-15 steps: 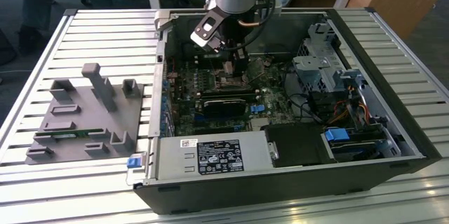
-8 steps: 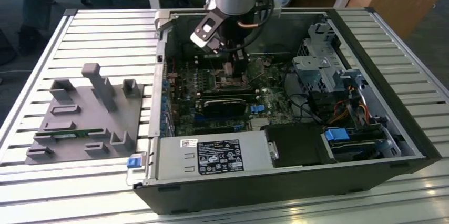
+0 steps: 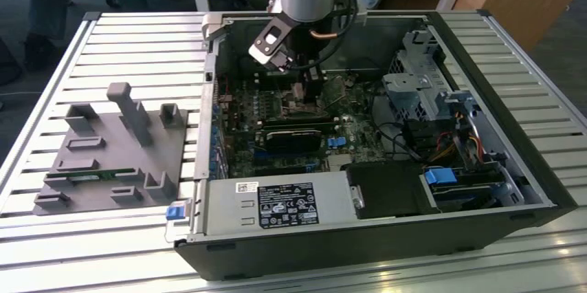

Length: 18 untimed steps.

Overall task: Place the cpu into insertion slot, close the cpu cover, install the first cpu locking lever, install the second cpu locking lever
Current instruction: 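Place the cpu into insertion slot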

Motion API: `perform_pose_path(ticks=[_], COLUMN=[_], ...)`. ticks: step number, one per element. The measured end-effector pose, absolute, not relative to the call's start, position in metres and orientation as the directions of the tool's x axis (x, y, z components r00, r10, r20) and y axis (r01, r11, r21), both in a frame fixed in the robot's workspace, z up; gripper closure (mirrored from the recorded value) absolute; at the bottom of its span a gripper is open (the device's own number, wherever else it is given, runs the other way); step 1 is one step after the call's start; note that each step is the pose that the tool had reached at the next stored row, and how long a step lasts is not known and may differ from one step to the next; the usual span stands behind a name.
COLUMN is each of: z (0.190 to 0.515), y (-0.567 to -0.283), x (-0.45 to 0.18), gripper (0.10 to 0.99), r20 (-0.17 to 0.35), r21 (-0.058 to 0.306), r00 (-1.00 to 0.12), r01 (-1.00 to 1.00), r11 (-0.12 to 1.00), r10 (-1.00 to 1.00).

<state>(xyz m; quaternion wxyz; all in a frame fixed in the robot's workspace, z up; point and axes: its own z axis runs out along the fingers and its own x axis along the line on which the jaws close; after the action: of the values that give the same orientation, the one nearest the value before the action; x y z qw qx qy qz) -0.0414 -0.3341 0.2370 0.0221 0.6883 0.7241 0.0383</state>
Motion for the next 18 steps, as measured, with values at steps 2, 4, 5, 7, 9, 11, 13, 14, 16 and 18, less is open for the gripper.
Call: perform_pose_path(ticks=[2,4,5,7,9,11,13,14,16,18], z=[0.2364,0.2359,0.2357,0.2353,0.2349,0.2344,0.2334,0.2329,0.2326,0.2322], y=[-0.3341,-0.3341,-0.3341,-0.3341,-0.3341,-0.3341,-0.3341,-0.3341,-0.3341,-0.3341], x=[-0.0416,-0.0418,-0.0421,-0.0424,-0.0427,-0.0428,-0.0429,-0.0429,-0.0429,-0.0428], gripper=[0.545,0.545,0.545,0.545,0.545,0.545,0.545,0.545,0.545,0.545], r20=[0.021,0.021,0.021,0.021,0.021,0.021,0.021,0.021,0.021,0.021], r21=[0.086,0.086,0.086,0.086,0.086,0.086,0.086,0.086,0.086,0.086], r00=[-0.052,-0.052,-0.052,-0.052,-0.052,-0.052,-0.052,-0.052,-0.052,-0.052], r01=[0.995,0.995,0.995,0.995,0.995,0.995,0.995,0.995,0.995,0.995], r11=[0.05,0.05,0.05,0.05,0.05,0.05,0.05,0.05,0.05,0.05], r10=[0.998,0.998,0.998,0.998,0.998,0.998,0.998,0.998,0.998,0.998])
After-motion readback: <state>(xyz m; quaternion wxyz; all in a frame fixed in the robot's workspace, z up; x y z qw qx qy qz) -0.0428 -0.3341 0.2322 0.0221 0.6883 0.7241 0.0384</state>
